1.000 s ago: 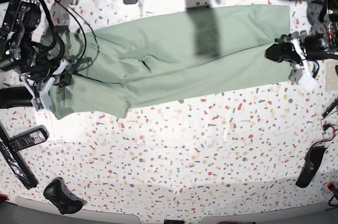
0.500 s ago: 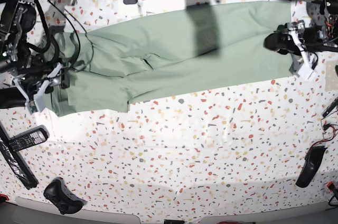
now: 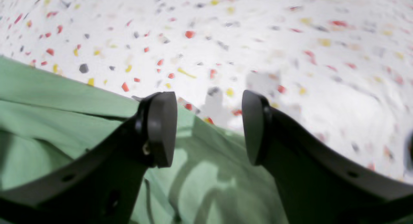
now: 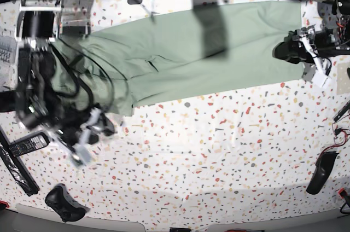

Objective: Fold the T-shirt properly
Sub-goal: 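Release the right gripper and reposition it along the strip's end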

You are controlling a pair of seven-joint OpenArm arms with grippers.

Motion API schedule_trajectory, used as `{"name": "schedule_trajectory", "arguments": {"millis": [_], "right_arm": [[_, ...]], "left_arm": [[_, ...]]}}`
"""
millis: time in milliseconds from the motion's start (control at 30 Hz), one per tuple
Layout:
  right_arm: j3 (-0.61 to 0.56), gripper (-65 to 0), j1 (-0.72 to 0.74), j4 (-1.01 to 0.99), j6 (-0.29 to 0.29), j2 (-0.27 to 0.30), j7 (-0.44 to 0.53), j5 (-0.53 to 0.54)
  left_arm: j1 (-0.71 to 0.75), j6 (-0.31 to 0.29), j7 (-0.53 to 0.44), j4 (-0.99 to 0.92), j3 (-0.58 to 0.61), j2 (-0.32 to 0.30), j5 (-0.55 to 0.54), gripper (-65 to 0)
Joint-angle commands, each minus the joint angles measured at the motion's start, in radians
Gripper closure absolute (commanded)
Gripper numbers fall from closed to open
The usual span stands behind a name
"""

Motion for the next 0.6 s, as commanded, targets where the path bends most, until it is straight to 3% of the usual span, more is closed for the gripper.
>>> {"name": "schedule_trajectory", "arguments": {"millis": [0,100,200,333,500,567], "right_arm": [[-0.031,-31.4,0.053,-0.016,0.006,0.013,-0.024,0.013],[-0.098,-31.4,0.129,-0.112,0.006,0.013,-0.132,0.012],[-0.072,-31.4,0.167,-0.169,0.006,0.018,-0.138,-0.016],[0.083,-31.4,0.169,-0.2,-0.058,0.018,-0.058,-0.092],[0.267,-31.4,0.142,-0.262,-0.034,0.02,-0.104,-0.08],[0.3,-31.4,0.115,-0.262,-0.034,0.025,-0.104,-0.021]], "left_arm": [[-0.01,-0.009,-0.009,0.018,-0.006,-0.017,-0.021,-27.9],[-0.01,-0.009,-0.009,0.018,-0.006,-0.017,-0.021,-27.9],[-0.01,-0.009,-0.009,0.018,-0.006,-0.016,-0.021,-27.9],[-0.013,-0.009,-0.009,0.018,-0.006,-0.007,-0.02,-27.9],[-0.013,-0.009,-0.009,0.018,-0.006,0.027,-0.021,-27.9],[-0.013,-0.009,-0.009,0.018,-0.006,0.043,-0.021,-27.9]]}}
